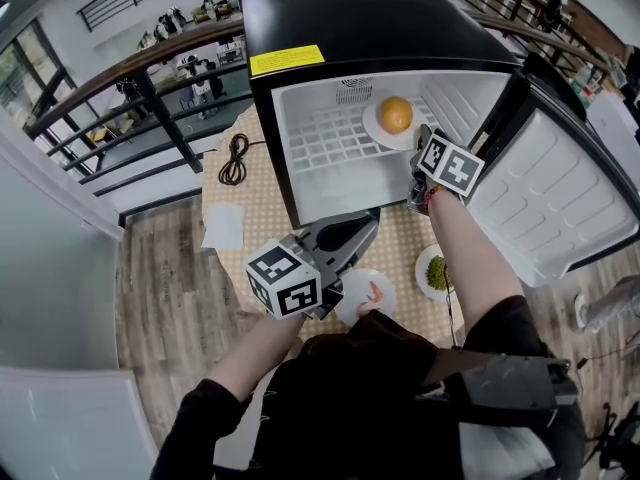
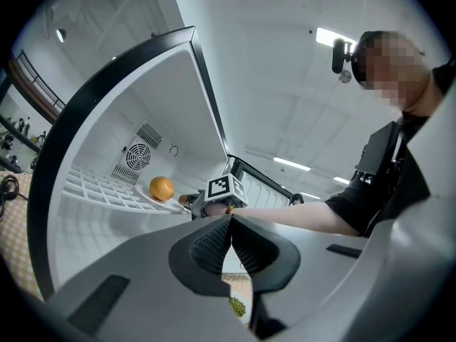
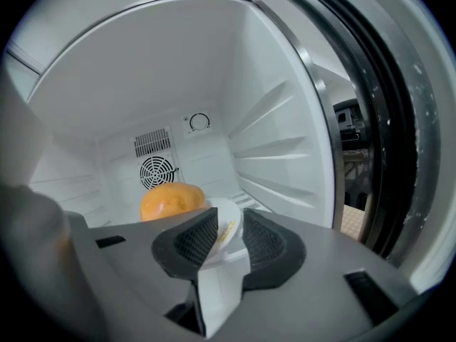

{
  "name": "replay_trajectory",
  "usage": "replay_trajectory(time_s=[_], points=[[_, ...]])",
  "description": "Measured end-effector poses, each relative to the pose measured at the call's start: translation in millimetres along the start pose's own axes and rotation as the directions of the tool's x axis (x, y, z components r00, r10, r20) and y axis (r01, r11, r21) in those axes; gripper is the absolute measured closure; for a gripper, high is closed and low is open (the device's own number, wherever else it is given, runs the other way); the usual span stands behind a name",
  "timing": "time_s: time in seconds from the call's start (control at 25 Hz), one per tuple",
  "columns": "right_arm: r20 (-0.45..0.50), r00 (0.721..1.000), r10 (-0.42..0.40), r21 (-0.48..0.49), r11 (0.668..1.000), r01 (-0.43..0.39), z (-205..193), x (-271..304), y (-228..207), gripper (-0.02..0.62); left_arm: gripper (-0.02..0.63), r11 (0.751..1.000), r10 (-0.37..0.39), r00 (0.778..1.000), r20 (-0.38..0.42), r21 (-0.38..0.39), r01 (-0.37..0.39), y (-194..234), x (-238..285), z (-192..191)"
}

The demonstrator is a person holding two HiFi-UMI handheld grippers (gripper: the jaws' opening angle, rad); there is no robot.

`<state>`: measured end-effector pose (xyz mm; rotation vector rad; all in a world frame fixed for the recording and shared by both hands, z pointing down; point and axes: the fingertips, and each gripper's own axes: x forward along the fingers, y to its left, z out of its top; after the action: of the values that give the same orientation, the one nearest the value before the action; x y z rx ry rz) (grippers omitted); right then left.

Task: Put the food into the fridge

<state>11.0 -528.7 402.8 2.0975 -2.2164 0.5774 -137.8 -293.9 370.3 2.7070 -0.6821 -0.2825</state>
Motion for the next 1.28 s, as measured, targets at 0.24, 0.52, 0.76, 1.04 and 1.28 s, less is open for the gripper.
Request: replay_trajectory(time_s=[0.24,0.52,0.76,1.04,1.28], points=[[0.048,0.995,0.093,0.026,0.995,-0.094,8.9,-18.4,0.8,0.572,0.592,1.0,0.013,1.0,-0.011,0.015,-0.013,-10.9,1.9,-2.6],[0.041,0.907,0.42,0.251,0.874,-0.416,-12.6,-134.7,21.4,0.575,0.592,0.996,0.061,0.998,-0.017,0.064,-0.06,-41.0,6.0,-8.8],[-0.132,0.866,0.482,0.188,0.87,-0.456,-85.1,-225.0,1.2,0.577,0.592,0.997,0.055,0.998,-0.016,0.045,-0.055,-72.3,15.2,-28.9],[-0.134,0.898,0.42,0.009,0.906,-0.423,-82.0,-264.5,-33.1,0.577,0.592,0.998,0.05,0.998,-0.042,0.038,-0.048,-98.8,15.1,-36.6],[-0.125,0.858,0.498,0.021,0.866,-0.5,-73.7,-290.6,-50.6,0.577,0.592,0.988,0.143,0.99,0.007,0.063,-0.143,-130.7,31.7,-37.7]])
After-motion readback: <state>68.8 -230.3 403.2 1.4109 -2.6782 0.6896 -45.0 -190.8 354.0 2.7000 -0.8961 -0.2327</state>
